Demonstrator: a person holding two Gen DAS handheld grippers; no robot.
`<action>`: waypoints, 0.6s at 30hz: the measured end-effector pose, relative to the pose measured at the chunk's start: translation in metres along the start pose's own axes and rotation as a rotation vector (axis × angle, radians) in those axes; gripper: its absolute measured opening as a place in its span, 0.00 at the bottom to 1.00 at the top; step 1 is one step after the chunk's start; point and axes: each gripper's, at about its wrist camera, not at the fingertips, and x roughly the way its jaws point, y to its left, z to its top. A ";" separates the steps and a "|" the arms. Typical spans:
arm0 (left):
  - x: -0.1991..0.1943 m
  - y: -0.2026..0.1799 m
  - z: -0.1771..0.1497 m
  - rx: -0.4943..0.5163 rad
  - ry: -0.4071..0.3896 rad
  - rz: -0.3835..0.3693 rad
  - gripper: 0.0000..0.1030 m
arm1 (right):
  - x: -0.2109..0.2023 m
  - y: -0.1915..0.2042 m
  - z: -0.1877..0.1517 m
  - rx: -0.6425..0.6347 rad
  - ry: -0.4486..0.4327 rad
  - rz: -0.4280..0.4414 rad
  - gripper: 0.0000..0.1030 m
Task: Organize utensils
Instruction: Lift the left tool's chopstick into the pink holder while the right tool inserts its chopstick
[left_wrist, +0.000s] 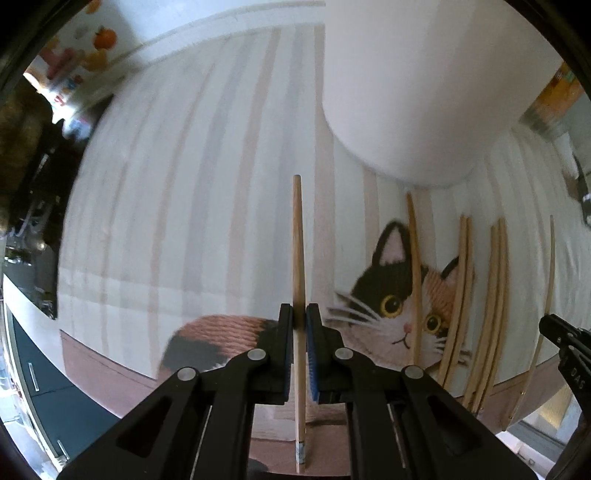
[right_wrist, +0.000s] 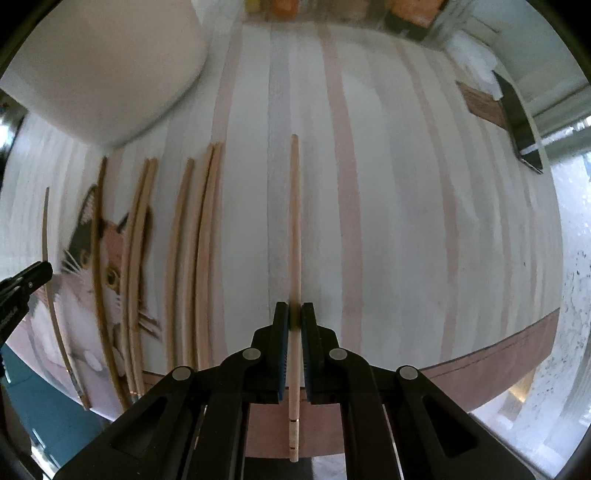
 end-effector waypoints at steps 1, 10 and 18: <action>-0.010 0.002 0.001 -0.006 -0.024 -0.003 0.04 | -0.006 -0.003 0.000 0.004 -0.016 0.002 0.07; -0.105 0.022 0.019 -0.063 -0.242 -0.048 0.04 | -0.070 -0.009 0.011 0.025 -0.196 0.040 0.07; -0.187 0.046 0.045 -0.140 -0.425 -0.095 0.04 | -0.149 0.005 0.021 0.051 -0.398 0.122 0.06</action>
